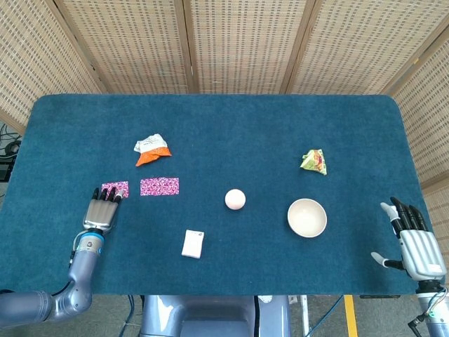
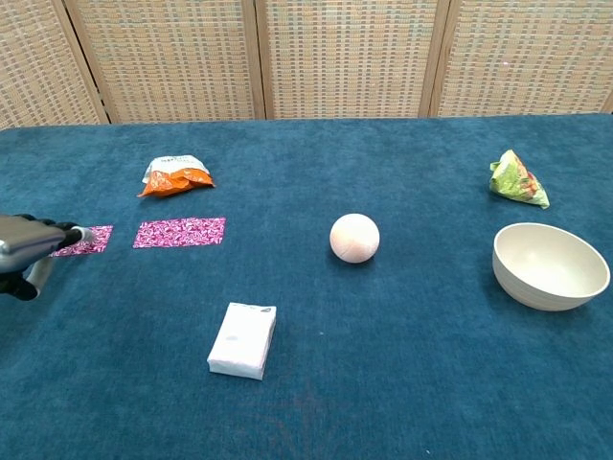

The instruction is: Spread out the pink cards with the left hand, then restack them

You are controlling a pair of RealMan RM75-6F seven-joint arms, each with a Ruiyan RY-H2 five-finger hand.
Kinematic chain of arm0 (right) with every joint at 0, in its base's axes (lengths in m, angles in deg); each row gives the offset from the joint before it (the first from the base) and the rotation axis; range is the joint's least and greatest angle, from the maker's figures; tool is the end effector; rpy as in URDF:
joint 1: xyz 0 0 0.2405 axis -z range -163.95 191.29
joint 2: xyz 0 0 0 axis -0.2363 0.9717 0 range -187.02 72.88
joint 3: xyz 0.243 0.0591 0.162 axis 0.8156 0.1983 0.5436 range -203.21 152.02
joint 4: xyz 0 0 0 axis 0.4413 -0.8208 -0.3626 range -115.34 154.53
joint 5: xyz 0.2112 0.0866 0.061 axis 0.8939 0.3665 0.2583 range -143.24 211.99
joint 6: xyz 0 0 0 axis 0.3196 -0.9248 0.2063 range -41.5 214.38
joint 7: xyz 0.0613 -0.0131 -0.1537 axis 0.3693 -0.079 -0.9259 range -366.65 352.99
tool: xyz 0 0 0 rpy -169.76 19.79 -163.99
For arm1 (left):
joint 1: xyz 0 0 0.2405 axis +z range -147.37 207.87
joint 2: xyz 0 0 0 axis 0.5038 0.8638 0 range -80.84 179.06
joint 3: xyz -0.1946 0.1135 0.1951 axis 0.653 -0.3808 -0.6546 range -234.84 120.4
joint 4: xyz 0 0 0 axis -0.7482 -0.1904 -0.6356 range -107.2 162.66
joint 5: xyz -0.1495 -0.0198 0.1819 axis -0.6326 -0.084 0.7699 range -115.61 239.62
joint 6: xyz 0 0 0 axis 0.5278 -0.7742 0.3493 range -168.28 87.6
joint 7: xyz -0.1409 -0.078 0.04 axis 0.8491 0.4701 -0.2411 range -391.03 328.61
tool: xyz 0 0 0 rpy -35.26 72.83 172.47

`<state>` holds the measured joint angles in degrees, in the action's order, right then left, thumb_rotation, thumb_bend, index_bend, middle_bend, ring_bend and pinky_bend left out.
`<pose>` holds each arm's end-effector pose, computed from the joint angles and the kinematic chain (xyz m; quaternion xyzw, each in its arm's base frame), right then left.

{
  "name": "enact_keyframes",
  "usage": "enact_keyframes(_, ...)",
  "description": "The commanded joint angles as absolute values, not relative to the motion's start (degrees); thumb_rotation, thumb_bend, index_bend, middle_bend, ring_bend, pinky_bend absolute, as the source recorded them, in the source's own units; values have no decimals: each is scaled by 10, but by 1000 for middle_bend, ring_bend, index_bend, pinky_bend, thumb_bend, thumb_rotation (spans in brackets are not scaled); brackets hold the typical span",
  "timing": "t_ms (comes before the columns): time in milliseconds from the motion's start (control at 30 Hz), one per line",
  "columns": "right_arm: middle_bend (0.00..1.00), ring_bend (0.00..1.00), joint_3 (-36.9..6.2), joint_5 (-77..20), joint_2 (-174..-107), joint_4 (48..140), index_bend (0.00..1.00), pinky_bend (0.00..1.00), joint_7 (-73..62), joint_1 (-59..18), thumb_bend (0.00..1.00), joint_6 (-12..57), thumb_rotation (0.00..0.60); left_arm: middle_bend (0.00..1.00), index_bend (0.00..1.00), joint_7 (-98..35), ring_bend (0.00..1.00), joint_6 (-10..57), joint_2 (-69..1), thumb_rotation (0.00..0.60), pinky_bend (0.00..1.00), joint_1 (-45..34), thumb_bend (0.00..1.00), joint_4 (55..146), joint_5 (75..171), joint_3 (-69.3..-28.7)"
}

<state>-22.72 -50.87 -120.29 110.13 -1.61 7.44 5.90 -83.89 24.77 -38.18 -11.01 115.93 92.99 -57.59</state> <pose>-0.3695 -0.2176 0.1520 0.5978 -0.4196 0.3837 0.5651 -0.2887 0.3538 -0.0409 -0.7372 -0.3703 -0.0768 0.5599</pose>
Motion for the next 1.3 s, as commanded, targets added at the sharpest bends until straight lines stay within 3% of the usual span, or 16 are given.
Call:
enact_keyframes(33, 0, 0, -226, -509, -1204, 1101, 89, 0, -15, 75, 131, 56, 600, 0, 26, -822, 0, 255, -364, 600, 0, -119, 889, 1200, 956, -551)
enact_keyframes(233, 0, 0, -227, -510, -1202, 1102, 89, 0, -11, 76, 131, 57, 600, 0, 26, -838, 0, 268, -370, 600, 0, -140, 886, 1238, 954, -524)
enact_keyframes(467, 0, 0, -227, -509, -1197, 1102, 89, 0, 3, 77, 131, 56, 600, 0, 26, -872, 0, 278, -425, 600, 0, -169, 886, 1210, 913, -502)
enact_keyframes(733, 0, 0, -225, -502, -1195, 1096, 89, 0, 19, 75, 131, 65, 600, 0, 26, -895, 0, 274, -474, 600, 0, -186, 886, 1156, 881, -498)
enact_keyframes(1300, 0, 0, -226, -503, -1195, 1093, 89, 0, 28, 74, 131, 69, 600, 0, 26, -910, 0, 253, -507, 600, 0, -193, 887, 1085, 848, -496)
